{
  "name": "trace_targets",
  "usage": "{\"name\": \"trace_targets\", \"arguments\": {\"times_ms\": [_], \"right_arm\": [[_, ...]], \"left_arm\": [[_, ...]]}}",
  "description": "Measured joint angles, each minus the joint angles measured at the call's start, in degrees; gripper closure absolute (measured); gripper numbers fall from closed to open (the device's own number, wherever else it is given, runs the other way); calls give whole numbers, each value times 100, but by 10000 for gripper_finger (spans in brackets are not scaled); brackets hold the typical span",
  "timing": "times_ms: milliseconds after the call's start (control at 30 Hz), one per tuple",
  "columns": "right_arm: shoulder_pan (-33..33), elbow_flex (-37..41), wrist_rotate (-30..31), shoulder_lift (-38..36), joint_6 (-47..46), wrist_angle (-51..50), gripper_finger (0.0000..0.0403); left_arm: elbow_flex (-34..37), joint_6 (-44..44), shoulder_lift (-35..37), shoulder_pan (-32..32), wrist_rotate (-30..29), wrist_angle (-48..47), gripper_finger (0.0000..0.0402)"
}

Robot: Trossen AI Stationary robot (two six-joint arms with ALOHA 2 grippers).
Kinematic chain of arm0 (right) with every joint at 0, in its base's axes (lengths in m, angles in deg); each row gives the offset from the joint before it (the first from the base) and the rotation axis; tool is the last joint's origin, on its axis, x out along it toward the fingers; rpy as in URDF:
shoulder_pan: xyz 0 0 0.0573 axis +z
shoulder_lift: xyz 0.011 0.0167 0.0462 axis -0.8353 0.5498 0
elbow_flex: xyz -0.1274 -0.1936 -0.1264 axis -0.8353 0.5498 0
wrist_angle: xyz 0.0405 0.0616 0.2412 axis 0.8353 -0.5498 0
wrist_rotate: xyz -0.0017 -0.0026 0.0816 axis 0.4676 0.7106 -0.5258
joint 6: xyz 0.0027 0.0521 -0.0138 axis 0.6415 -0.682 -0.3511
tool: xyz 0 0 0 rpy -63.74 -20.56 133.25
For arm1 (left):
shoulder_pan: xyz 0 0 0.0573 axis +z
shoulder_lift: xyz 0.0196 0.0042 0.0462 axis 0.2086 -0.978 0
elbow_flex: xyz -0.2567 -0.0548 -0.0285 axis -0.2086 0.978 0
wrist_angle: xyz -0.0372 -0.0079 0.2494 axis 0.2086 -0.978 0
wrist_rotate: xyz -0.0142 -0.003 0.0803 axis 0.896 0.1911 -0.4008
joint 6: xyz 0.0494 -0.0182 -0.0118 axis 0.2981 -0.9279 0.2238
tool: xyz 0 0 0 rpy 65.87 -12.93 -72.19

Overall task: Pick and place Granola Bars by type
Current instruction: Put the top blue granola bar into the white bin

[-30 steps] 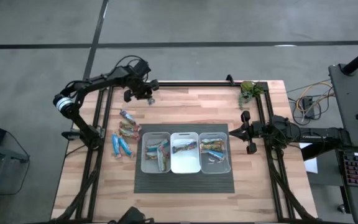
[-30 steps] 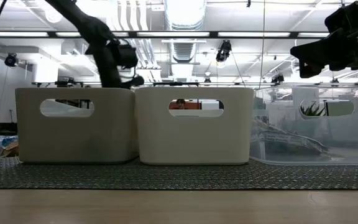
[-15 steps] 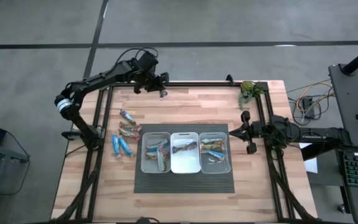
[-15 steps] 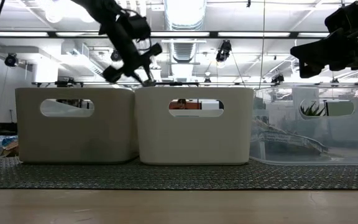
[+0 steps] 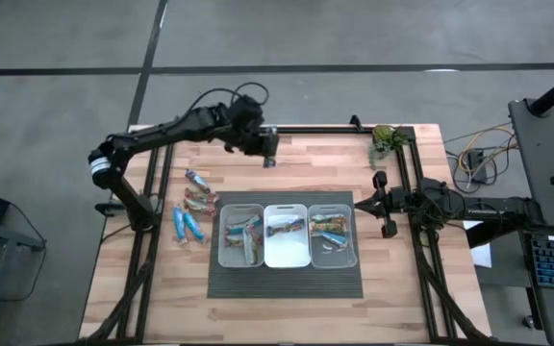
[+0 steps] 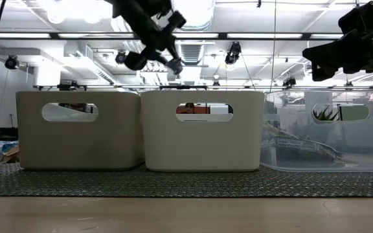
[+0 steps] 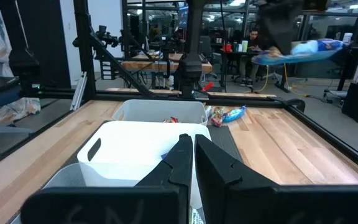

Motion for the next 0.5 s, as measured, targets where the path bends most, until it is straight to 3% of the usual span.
{"name": "trace_targets", "arguments": {"times_ms": [500], "right_arm": [[-2,2,0,-1,0,-2,394]], "left_arm": [[1,-600,0,-1307,-70,231,328]]}}
